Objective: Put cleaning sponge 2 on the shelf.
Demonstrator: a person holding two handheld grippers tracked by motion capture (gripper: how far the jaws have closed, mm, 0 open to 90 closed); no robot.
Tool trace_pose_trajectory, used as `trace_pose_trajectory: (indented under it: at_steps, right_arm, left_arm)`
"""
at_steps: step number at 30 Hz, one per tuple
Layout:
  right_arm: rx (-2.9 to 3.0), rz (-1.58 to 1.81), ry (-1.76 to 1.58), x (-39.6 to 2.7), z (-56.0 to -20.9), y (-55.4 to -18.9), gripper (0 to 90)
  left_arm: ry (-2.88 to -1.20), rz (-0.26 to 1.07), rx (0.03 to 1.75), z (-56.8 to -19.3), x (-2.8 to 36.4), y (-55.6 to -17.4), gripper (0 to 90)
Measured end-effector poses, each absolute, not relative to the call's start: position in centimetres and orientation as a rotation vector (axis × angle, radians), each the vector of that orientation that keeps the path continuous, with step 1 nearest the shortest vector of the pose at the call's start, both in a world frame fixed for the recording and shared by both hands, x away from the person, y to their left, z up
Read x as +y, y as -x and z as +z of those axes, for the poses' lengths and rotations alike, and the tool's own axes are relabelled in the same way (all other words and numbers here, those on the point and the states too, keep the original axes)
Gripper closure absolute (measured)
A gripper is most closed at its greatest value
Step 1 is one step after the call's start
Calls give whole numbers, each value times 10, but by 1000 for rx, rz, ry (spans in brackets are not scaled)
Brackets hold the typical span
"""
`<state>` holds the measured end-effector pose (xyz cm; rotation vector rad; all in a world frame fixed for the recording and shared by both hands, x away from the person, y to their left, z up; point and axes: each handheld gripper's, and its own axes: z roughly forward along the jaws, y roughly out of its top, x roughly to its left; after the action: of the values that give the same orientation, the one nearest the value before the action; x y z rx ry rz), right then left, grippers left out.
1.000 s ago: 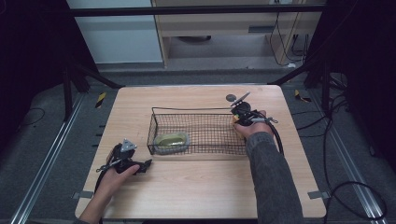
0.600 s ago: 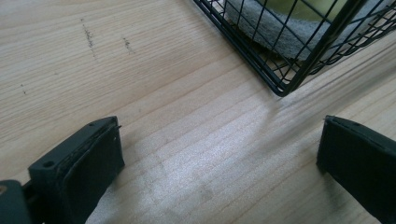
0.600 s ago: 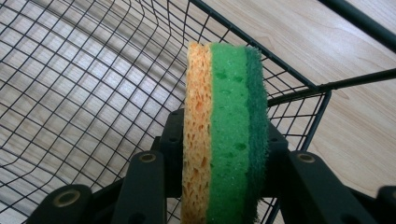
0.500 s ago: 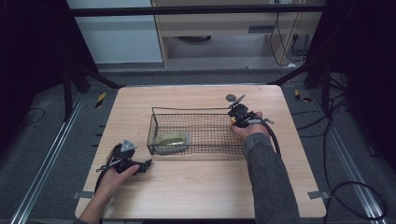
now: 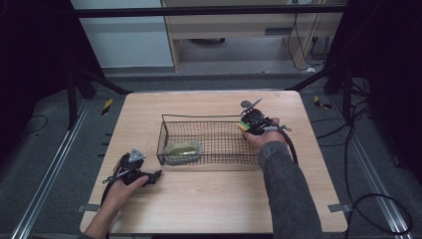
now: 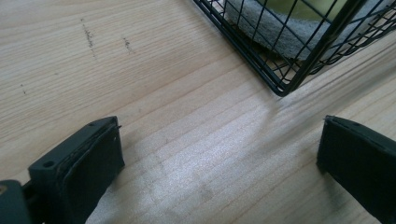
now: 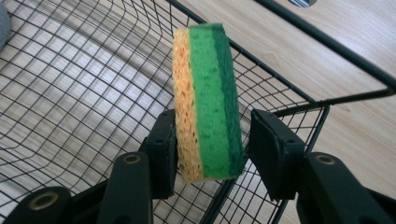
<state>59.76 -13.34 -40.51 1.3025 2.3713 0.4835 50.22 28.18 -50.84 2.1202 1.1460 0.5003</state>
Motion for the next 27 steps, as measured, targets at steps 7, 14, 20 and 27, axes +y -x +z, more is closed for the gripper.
trace_pose_trajectory:
  at_steps: [7, 14, 20, 27]
  right_arm:
    - [2387, 501, -1256, -123, -399, -596, 589]
    - [2403, 514, -1239, -121, -397, -587, 589]
    - [2403, 542, -1237, -119, -393, -583, 582]
    - [2419, 576, -1237, -115, -393, -577, 554]
  left_arm:
    - [-2121, 501, 1146, -508, 282, -502, 0]
    - [-2118, 502, 1145, -509, 282, -502, 0]
    - [-2119, 501, 1146, -509, 282, -502, 0]
    - [-2118, 501, 1145, -509, 282, -502, 0]
